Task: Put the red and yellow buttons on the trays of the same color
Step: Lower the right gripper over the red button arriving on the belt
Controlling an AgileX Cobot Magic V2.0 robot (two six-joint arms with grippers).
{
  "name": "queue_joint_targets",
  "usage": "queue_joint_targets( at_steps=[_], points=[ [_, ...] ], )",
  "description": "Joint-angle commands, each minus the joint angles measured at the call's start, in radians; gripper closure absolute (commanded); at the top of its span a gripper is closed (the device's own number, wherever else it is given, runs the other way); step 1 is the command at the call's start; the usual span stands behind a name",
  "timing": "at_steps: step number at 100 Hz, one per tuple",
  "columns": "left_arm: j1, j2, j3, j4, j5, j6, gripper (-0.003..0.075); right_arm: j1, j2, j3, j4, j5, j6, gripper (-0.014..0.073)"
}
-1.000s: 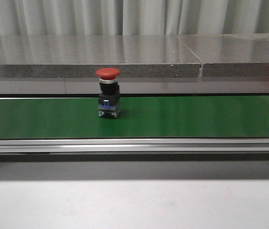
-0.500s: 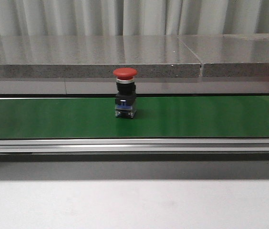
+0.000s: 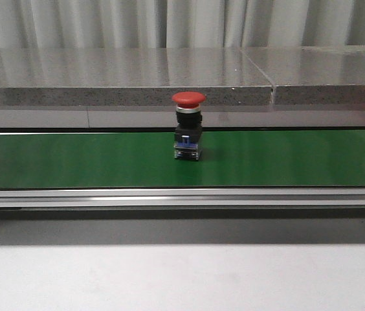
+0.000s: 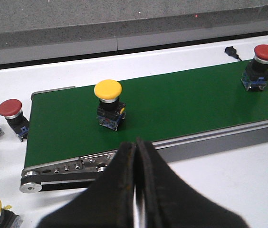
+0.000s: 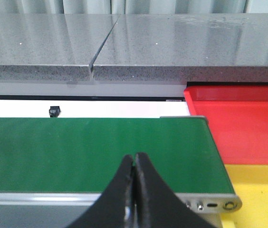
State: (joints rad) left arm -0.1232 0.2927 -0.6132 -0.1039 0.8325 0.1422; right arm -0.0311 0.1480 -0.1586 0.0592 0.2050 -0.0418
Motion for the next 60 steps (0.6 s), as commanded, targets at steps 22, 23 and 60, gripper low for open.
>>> queue_joint_targets(
  at_steps=[22, 23, 60],
  points=[
    [-0.007, 0.009, -0.022, -0.010, -0.068, 0.000, 0.0741, 0.011, 0.209, -0.204, 0.002, 0.064, -0.007, 0.0661],
    [-0.007, 0.009, -0.022, -0.010, -0.068, 0.000, 0.0741, 0.013, 0.213, -0.211, 0.002, 0.069, -0.007, 0.0661],
    [-0.007, 0.009, -0.022, -0.010, -0.068, 0.000, 0.0741, 0.120, 0.431, -0.400, 0.008, 0.227, -0.007, 0.0659]
  ],
)
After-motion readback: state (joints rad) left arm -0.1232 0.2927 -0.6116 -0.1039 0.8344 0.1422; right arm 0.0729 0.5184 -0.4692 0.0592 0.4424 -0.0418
